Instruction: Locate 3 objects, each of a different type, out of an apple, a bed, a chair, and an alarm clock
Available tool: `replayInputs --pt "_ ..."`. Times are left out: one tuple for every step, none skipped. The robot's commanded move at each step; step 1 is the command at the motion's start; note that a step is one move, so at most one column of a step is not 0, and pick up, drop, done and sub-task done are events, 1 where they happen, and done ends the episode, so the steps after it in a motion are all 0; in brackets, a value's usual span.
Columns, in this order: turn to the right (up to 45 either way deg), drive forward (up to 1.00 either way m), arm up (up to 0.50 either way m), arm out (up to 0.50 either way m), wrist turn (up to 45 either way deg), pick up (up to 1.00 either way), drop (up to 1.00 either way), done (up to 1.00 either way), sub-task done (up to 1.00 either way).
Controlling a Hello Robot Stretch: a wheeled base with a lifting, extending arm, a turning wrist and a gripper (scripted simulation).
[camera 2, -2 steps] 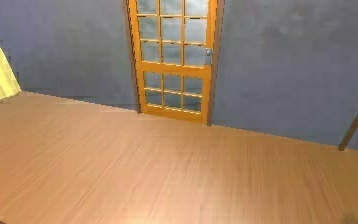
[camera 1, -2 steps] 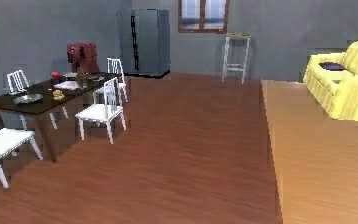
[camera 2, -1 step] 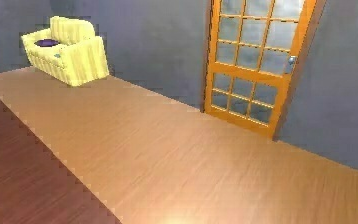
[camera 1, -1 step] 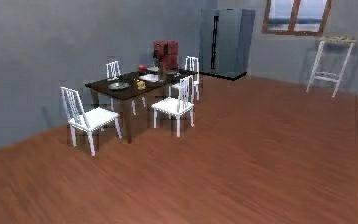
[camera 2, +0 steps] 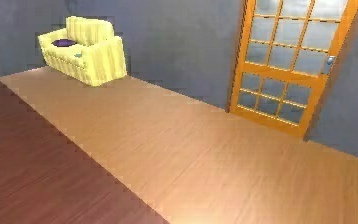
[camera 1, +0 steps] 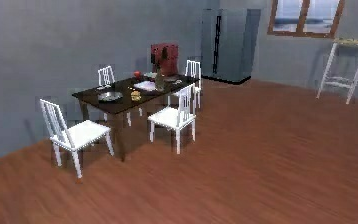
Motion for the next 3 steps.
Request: replayInputs --pt "-39.0 0.0 0.0 0.0 0.0 0.0 0.0 0.0 0.0" --pt "0.0 1.0 0.0 0.0 0.0 0.0 0.0 0.0 0.0" --pt "-30.0 0.0 0.0 0.0 0.0 0.0 0.0 0.0 0.0"
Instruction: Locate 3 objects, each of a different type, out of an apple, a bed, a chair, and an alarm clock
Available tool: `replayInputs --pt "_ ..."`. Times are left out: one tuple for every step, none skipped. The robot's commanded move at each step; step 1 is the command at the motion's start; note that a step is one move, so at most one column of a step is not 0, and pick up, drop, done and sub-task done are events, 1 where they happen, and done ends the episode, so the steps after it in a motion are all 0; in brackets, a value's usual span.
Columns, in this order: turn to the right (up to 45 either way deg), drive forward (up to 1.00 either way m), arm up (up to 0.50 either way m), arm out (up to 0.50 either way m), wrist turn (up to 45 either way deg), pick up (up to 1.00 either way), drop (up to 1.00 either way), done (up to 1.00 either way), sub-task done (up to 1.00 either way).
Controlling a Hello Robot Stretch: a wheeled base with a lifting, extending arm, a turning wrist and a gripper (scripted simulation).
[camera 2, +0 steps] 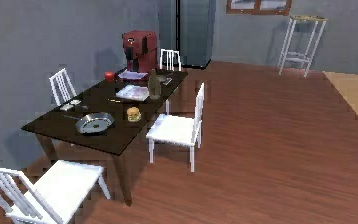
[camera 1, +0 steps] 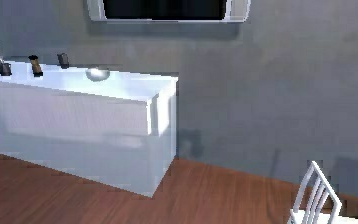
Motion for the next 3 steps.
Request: replayInputs --pt "0.0 0.05 0.0 0.0 0.0 0.0 0.0 0.0 0.0" --pt "45.0 0.0 0.0 0.0 0.0 0.0 0.0 0.0 0.0" --pt "0.0 0.0 0.0 0.0 0.0 0.0 0.0 1.0 0.0"
